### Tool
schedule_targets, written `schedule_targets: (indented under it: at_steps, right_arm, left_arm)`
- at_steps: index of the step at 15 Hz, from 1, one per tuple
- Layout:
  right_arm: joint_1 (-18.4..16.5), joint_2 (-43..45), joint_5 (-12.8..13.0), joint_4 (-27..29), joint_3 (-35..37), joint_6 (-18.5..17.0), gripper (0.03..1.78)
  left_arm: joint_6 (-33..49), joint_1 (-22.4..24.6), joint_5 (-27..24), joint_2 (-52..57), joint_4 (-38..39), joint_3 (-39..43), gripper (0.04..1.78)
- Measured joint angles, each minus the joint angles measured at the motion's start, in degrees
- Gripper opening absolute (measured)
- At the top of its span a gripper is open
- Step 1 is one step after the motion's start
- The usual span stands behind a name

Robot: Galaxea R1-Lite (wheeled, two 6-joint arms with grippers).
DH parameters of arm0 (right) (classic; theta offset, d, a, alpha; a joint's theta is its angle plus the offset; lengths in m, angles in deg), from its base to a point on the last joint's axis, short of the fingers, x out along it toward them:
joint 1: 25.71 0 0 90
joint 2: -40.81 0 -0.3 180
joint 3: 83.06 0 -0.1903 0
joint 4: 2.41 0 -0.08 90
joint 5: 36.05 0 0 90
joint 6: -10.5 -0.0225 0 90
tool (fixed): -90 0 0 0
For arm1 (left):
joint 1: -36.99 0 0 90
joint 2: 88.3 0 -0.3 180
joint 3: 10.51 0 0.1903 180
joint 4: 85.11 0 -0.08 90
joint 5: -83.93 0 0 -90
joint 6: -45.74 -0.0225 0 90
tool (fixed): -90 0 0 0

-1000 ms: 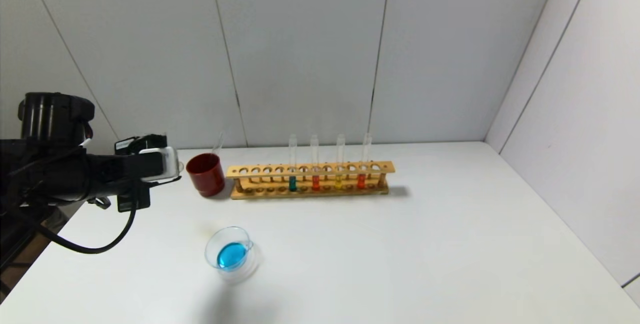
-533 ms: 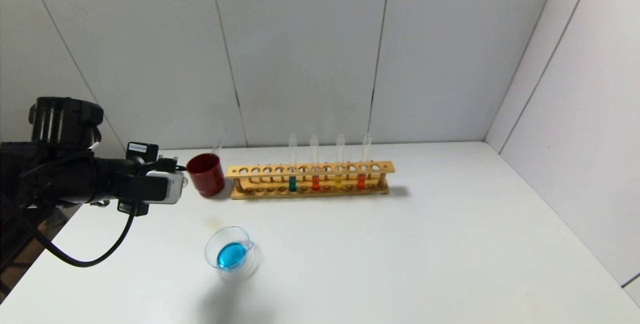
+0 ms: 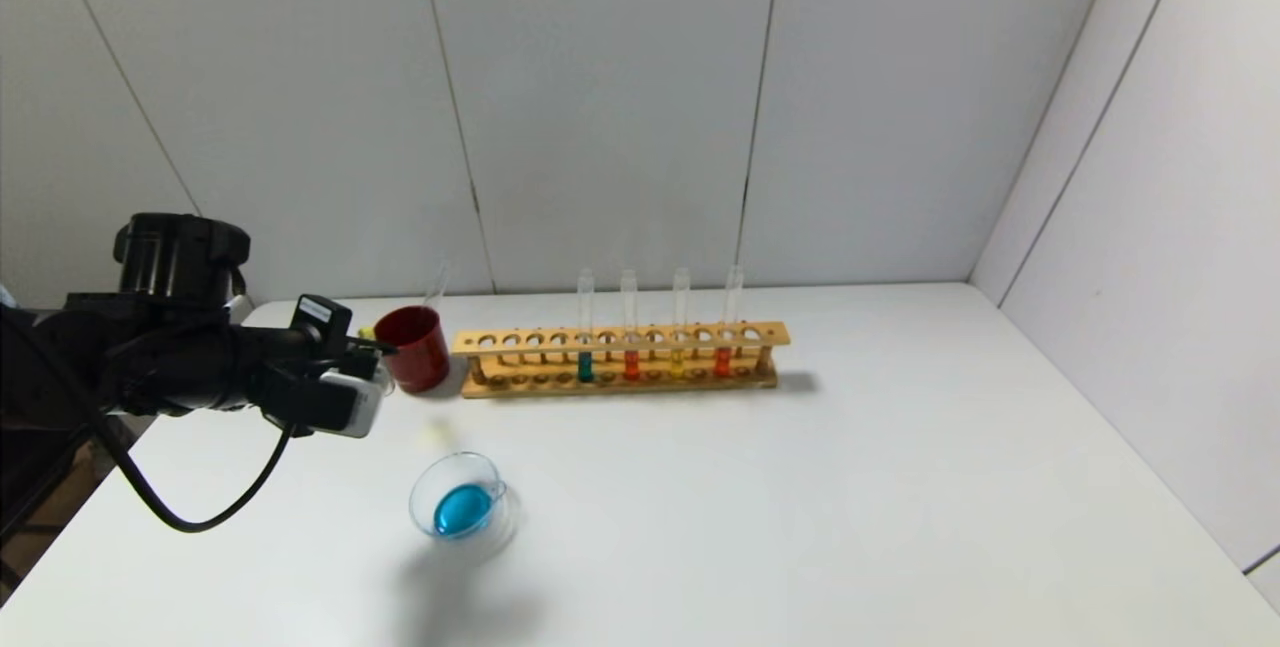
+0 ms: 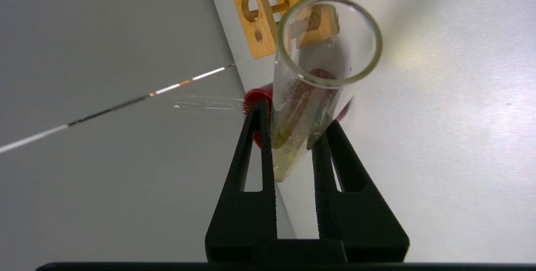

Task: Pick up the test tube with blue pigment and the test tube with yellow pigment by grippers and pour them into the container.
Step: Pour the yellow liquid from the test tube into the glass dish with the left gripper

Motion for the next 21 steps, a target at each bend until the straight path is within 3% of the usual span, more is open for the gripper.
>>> schedule_targets:
  at_steps: [8, 21]
  right_arm:
    - [0.0, 0.0, 0.0, -0.02, 0.0, 0.0, 1.75]
    - [0.0, 0.0, -0.02, -0.02, 0.0, 0.0, 1.75]
  left_arm:
    - [-11.24, -2.22, 0.04, -4.99, 0.74, 0.74, 0.3]
    - [-22.77, -5.18, 0.17, -7.63, 4.27, -0.57, 0.3]
